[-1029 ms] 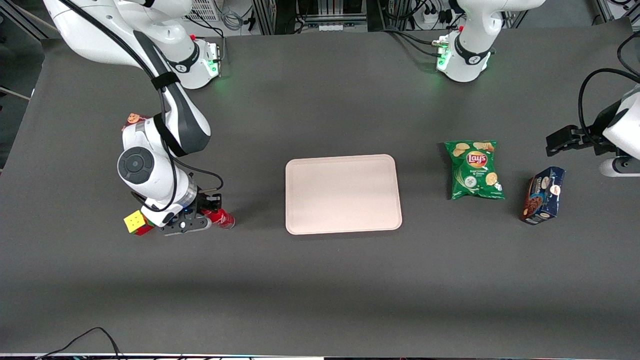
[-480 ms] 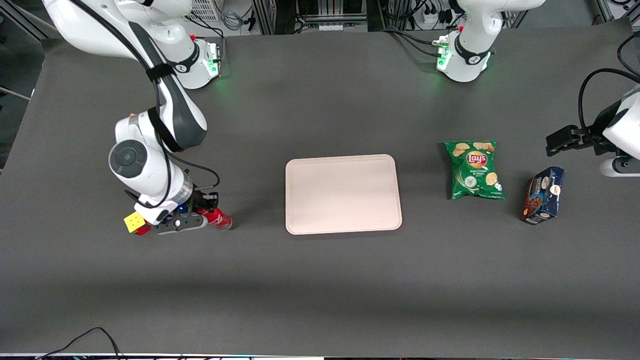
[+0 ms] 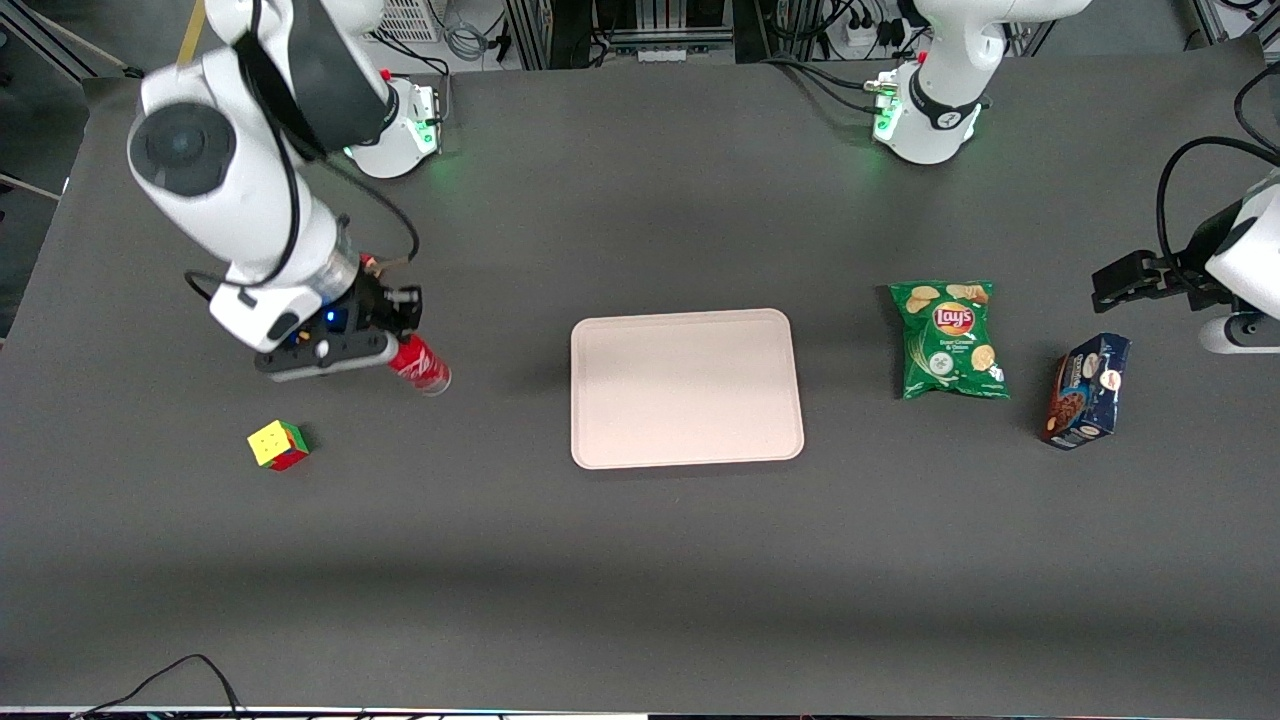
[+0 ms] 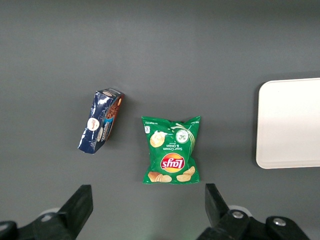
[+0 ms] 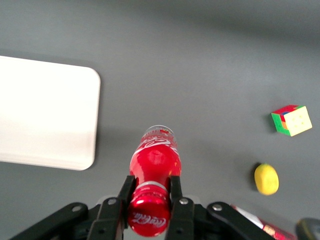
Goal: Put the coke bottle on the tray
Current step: 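Lift the bottle and carry it over the white tray, then lower the bottle onto the tray and open the right gripper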
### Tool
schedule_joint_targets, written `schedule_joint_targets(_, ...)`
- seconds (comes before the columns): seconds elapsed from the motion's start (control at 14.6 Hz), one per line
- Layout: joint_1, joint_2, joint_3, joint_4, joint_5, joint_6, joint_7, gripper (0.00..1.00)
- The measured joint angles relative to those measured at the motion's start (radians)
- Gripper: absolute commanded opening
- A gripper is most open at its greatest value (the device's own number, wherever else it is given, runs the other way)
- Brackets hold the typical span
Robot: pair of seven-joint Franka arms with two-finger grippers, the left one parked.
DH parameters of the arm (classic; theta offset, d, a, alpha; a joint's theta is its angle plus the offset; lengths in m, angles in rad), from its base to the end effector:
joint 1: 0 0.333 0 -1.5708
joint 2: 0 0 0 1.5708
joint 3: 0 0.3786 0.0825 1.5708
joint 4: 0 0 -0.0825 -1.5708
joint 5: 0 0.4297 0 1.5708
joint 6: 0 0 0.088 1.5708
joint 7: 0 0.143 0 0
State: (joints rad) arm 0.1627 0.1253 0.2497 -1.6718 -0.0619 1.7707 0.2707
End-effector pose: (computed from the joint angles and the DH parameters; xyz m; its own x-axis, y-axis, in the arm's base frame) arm 0.6015 0.2466 0.5394 0.9882 0.1523 -0.0138 0.1527 -0.9877 0.0344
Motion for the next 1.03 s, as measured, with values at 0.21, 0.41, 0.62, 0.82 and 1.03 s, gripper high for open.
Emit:
schedule_joint_targets(0.21,0.003,-0.015,0.076,0.106,0.004,-0.105,0.081,0.00)
schedule_joint_targets(0.41,0.038,0.016,0.119,0.163,0.013,-0.124,0.194,0.00)
schedule_joint_targets(0.62,0.155,0.141,0.125,0.228,0.012,-0.114,0.358,0.00)
schedule_joint_targets(0.82,0.235,0.296,0.124,0.284,-0.034,-0.034,0.437,0.00)
schedule_joint_targets(1.03,0.245,0.419,0.122,0.304,-0.102,0.054,0.479,0.00)
